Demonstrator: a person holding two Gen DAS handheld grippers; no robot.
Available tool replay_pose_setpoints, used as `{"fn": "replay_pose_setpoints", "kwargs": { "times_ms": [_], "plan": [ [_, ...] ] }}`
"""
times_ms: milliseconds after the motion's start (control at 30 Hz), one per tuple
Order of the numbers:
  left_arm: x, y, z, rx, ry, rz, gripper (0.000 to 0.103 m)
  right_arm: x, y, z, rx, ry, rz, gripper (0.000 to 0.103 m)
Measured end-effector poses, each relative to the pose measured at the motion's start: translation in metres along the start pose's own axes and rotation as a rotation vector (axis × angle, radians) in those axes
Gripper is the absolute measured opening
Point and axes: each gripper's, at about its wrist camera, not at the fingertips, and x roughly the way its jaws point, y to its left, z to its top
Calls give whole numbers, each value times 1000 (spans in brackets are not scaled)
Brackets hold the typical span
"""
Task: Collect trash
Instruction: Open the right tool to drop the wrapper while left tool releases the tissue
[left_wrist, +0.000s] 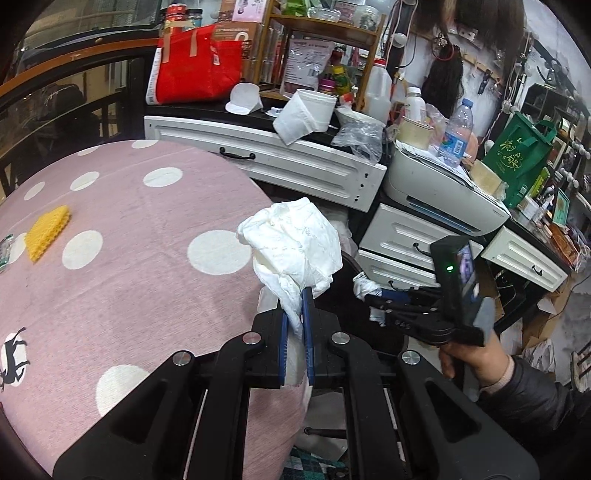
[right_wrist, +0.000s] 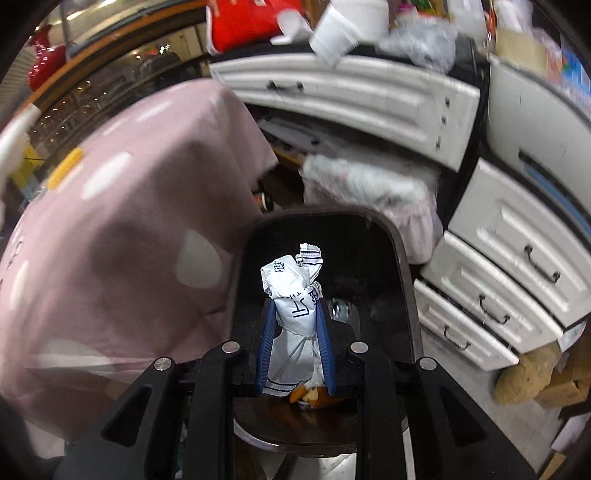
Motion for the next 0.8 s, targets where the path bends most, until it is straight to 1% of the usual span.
{"fn": "replay_pose_setpoints", "kwargs": {
  "times_ms": [167, 233, 333, 367, 400, 467, 500, 733, 800],
  "plan": [
    [11, -9, 1, 7, 15, -18, 8, 23, -15, -11, 52, 53, -12, 23],
    [15, -12, 2, 9, 19, -24, 8, 29, -21, -15, 78, 71, -15, 27],
    [21, -19, 2, 15, 25, -33, 8, 32, -27, -19, 110, 85, -9, 35],
    [23, -21, 2, 17, 28, -37, 8, 31, -28, -20, 115, 85, -10, 43],
    [25, -23, 2, 20, 32, -42, 8, 29, -29, -21, 122, 80, -12, 47],
    [29, -27, 1, 25, 41, -50, 8, 24, -31, -20, 135, 69, -12, 49],
    [32, -30, 0, 29, 46, -55, 8, 21, -32, -20, 140, 61, -11, 52],
    [55, -54, -6, 72, 78, -82, 8, -11, -46, -9, 165, -22, -38, 57],
    [62, -59, -8, 82, 90, -87, 8, -23, -51, -6, 168, -54, -62, 60]
  ]
}}
